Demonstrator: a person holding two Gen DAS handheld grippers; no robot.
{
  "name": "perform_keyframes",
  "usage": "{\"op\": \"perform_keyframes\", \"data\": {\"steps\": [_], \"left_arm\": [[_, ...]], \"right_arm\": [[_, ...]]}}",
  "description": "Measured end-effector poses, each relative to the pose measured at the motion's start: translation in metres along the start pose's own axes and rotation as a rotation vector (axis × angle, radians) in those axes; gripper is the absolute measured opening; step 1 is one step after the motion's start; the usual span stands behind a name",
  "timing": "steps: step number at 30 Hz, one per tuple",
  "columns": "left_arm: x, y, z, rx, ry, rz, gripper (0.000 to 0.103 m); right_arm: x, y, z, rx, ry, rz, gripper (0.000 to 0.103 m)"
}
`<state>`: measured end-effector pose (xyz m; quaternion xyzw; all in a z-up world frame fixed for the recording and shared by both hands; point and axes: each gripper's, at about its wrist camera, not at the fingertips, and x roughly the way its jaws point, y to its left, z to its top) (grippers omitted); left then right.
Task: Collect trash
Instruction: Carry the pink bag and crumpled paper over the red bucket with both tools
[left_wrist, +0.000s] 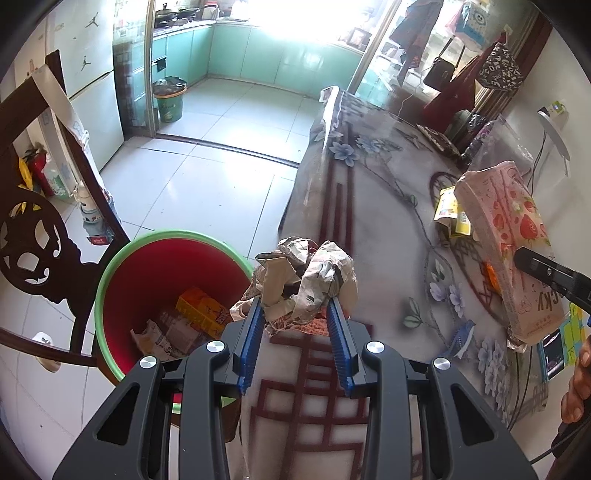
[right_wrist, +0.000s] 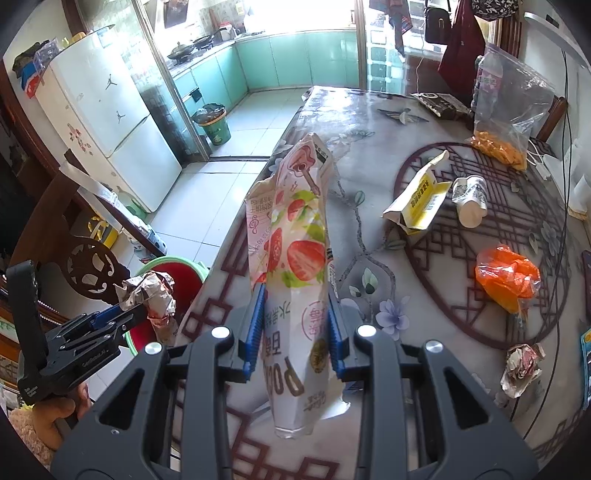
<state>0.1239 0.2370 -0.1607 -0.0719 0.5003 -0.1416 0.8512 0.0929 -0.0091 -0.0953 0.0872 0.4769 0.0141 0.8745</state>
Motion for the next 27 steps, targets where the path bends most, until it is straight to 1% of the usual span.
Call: {"op": "perform_keyframes", "data": {"steps": [11,19,27], "left_arm": [[-0.004,0.014,0.004,-0.028,-0.011,0.032,0.033],[-0.004,0.032,0.003,-0.07,-0.006,0.055,0.033],[-0.006,0.044,0.005,-0.087,-0.015,0.065,0.033]], "right_arm": [[0.014,0.024,0.003,-0.057,0.028,0.037,0.03],[0.026,0.048,0.006,-0.12,0.054,0.071,0.03],[0.031,0.066,0.007,-0.164,0.067,0.085,0.03]]}}
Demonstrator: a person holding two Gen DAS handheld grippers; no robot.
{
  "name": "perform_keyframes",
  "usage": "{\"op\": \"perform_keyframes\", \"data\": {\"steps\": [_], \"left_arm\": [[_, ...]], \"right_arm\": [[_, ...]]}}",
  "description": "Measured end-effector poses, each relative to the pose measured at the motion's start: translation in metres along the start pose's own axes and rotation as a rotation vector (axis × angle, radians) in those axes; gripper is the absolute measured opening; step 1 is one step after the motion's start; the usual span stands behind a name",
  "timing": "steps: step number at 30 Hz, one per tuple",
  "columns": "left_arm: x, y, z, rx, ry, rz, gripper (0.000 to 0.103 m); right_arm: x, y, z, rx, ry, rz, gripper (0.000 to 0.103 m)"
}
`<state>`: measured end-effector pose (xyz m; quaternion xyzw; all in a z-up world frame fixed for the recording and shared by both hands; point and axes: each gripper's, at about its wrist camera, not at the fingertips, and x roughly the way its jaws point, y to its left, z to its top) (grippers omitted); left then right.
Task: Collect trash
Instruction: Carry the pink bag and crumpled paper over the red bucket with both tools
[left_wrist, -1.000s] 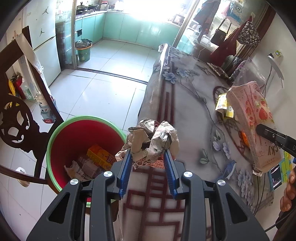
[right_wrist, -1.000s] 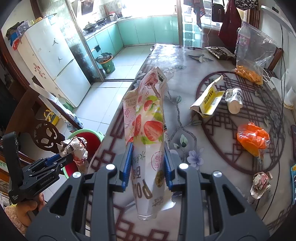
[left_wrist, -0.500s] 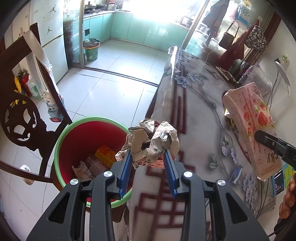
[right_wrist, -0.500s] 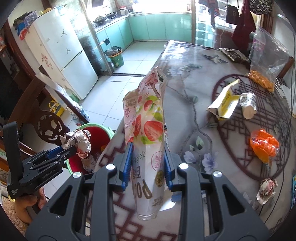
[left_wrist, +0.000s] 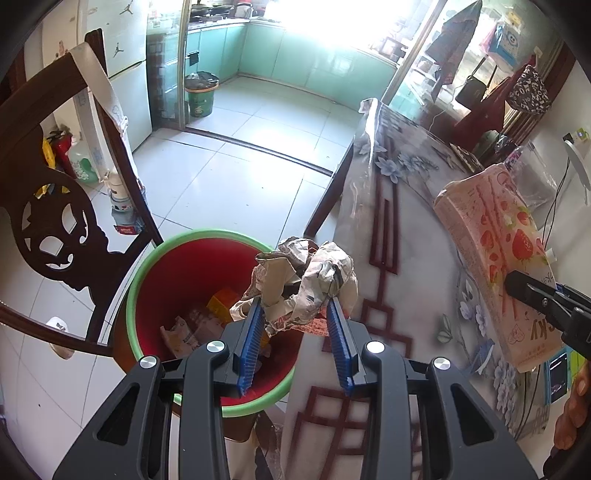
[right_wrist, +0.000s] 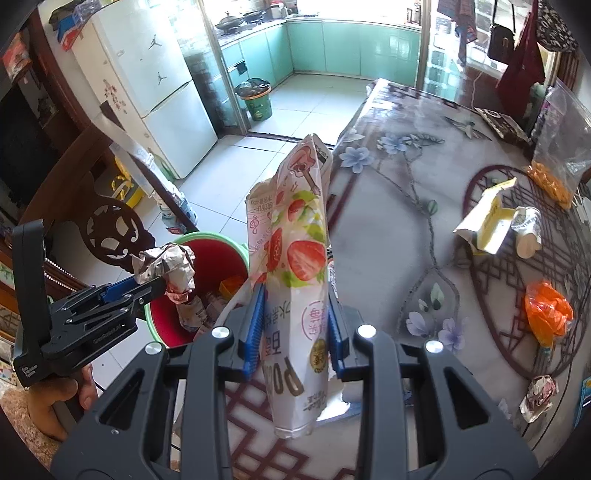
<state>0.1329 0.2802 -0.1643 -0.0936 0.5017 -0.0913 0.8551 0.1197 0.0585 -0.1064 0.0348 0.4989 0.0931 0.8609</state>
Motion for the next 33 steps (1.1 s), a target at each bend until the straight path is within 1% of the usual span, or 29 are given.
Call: {"op": "perform_keyframes", "data": {"steps": [8,17,27,33], "left_arm": [[0.004,0.011,0.001,-0.014,0.012,0.02,0.033],[0.016,0.033,-0.003,-0.044,0.045,0.053,0.033],[0.033,0.062,-0.013,-0.088,0.094,0.11,0.033],[0.049,0.08,-0.018,-0.111,0.146,0.153,0.033]], "right_arm": [[0.004,0.011,0.004,-0.016,0.002,0.01,0.03],[0.015,0.029,0.006,-0.053,0.03,0.036,0.03],[0.039,0.053,0.006,-0.091,0.097,0.081,0.03],[0.057,0.07,0.003,-0.098,0.139,0.12,0.03]]}}
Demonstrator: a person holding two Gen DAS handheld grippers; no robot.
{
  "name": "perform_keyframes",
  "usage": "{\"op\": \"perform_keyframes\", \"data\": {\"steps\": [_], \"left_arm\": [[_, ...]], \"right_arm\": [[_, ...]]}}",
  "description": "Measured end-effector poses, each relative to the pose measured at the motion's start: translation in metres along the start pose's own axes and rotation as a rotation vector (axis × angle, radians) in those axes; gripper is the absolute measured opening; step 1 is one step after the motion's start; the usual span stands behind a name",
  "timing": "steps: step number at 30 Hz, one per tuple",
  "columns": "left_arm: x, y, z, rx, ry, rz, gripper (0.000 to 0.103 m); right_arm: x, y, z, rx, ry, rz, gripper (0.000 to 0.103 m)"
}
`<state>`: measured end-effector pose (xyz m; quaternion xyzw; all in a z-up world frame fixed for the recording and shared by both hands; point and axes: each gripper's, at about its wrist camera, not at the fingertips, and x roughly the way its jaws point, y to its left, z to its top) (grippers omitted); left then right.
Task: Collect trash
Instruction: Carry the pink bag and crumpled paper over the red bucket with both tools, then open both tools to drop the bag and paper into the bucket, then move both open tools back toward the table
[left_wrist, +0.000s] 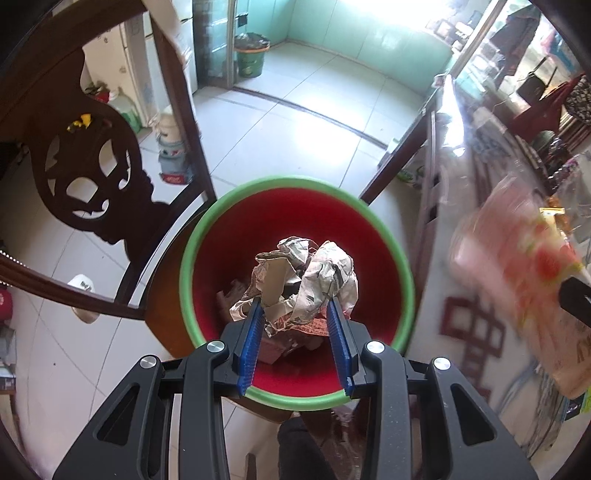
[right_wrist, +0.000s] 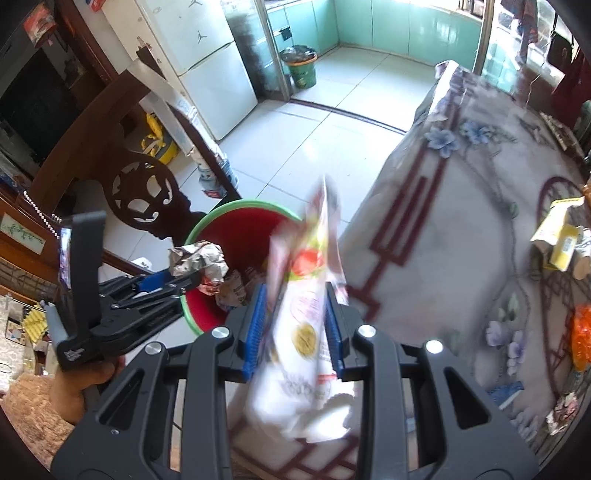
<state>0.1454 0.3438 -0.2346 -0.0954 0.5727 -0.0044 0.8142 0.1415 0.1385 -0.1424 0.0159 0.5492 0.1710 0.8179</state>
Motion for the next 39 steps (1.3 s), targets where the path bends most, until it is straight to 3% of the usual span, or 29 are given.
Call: {"op": "perform_keyframes", "data": {"steps": [7,11,14,17,19,21,22,31,39], "left_arm": [[0.009,0.009,-0.001,-0.023,0.029,0.012,0.033],[0.009,0.011,0.0,-0.031,0.03,0.018,0.033],[0.007,0.013,0.001,-0.039,0.021,0.02,0.033],[0.003,0.013,0.002,-0.041,0.011,0.021,0.034],[-0.002,0.014,0.001,-0.051,-0.005,0.03,0.039],[-0.005,0.016,0.001,-0.064,-0.017,0.03,0.059],[-0.008,0.017,0.001,-0.069,-0.025,0.03,0.061],[-0.032,0.008,-0.001,-0.062,-0.089,0.01,0.061],[-0.048,-0.029,-0.002,0.014,-0.12,-0.05,0.061]], "right_arm": [[0.018,0.014,0.0,-0.026,0.04,0.027,0.03],[0.025,0.014,0.0,-0.024,0.054,0.045,0.024],[0.027,0.013,0.001,-0.02,0.057,0.05,0.014],[0.025,0.011,0.0,-0.011,0.05,0.062,0.014],[0.023,0.009,0.001,0.008,0.042,0.075,0.019],[0.02,0.006,0.001,0.022,0.032,0.096,0.049],[0.017,0.005,0.001,0.028,0.018,0.096,0.054],[-0.007,-0.004,-0.006,0.05,-0.029,0.078,0.055],[-0.042,-0.027,-0.027,0.094,-0.088,0.025,0.061]]}}
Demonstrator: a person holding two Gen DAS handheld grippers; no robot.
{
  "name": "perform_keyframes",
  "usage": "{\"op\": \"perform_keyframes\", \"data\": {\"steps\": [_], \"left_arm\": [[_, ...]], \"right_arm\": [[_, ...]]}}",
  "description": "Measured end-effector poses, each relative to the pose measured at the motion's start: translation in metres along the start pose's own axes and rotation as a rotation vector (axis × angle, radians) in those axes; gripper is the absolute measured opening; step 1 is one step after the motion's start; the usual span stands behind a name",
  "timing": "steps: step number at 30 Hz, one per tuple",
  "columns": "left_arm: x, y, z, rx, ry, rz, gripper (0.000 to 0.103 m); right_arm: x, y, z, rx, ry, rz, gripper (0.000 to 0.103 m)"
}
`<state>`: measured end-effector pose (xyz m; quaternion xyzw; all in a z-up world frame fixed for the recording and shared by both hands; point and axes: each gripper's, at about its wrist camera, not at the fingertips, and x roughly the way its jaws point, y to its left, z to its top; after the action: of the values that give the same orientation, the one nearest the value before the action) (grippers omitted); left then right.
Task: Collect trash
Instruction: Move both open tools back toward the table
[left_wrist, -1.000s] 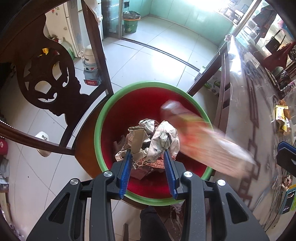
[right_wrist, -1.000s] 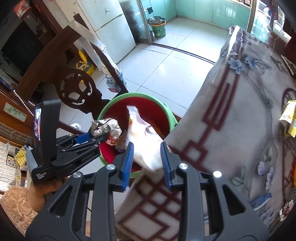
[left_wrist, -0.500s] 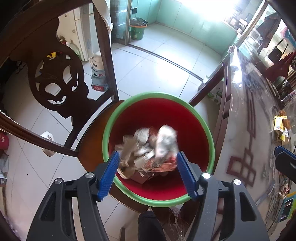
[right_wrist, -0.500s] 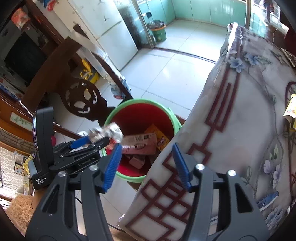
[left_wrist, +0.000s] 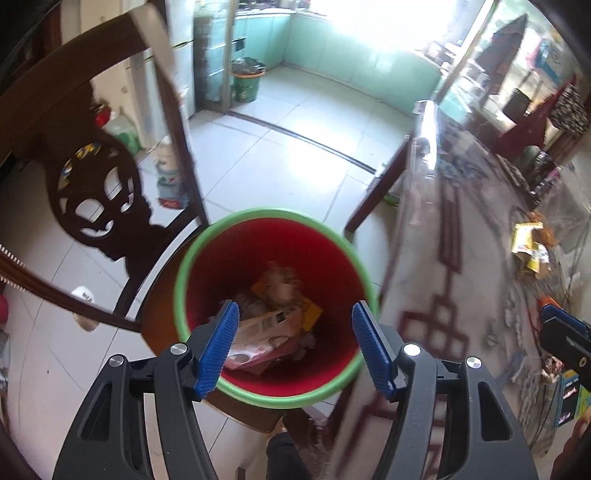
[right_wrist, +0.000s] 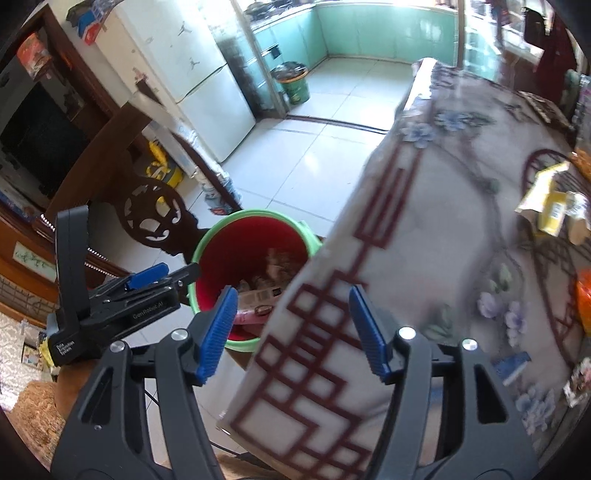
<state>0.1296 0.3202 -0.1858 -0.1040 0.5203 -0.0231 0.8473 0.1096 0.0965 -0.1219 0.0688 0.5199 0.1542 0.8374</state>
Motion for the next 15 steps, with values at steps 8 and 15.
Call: {"op": "perform_keyframes", "data": {"steps": [8,15], "left_arm": [[-0.011,-0.072,-0.003,0.135,-0.014,-0.09,0.061],[-0.017,-0.131,-0.019,0.239,0.004,-0.149,0.061]], "right_arm": [[-0.05,-0.072,-0.034,0.122,-0.066,-0.129,0.067],[-0.097,-0.193,-0.064,0.297,-0.097,-0.333,0.068]]}}
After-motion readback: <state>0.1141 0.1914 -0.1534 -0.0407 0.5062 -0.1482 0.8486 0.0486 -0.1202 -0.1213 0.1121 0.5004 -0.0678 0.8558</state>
